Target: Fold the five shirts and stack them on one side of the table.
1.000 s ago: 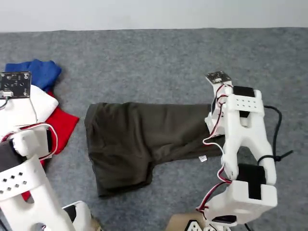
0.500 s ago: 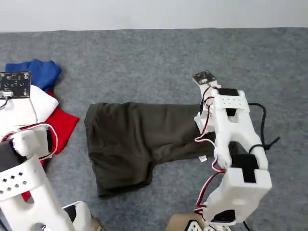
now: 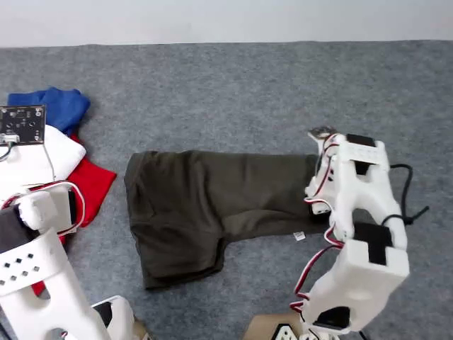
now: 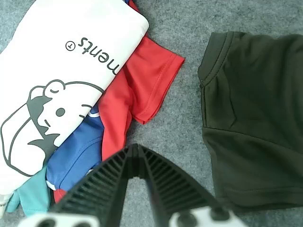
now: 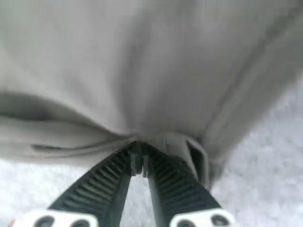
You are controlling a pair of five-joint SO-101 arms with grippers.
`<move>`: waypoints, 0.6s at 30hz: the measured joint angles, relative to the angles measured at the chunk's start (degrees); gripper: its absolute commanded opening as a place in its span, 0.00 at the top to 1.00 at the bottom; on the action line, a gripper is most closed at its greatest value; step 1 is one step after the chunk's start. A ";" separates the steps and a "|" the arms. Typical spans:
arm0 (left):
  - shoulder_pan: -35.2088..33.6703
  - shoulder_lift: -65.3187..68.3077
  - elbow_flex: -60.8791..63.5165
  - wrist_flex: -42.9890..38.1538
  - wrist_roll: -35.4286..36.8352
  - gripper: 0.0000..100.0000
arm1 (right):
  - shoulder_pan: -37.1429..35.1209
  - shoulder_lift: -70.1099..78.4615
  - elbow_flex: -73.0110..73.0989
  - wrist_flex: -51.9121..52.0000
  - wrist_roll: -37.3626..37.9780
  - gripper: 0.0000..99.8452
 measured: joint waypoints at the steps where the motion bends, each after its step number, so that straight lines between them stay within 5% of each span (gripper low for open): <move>1: 0.00 0.00 0.00 0.00 0.00 1.00 | 0.44 -1.14 0.00 0.97 0.00 0.99; 12: 0.00 0.00 0.00 0.00 0.00 1.00 | 2.11 -10.20 0.00 12.92 5.10 0.99; 18: 0.00 0.00 0.00 0.00 0.00 1.00 | -0.18 -14.15 0.00 5.19 5.19 0.99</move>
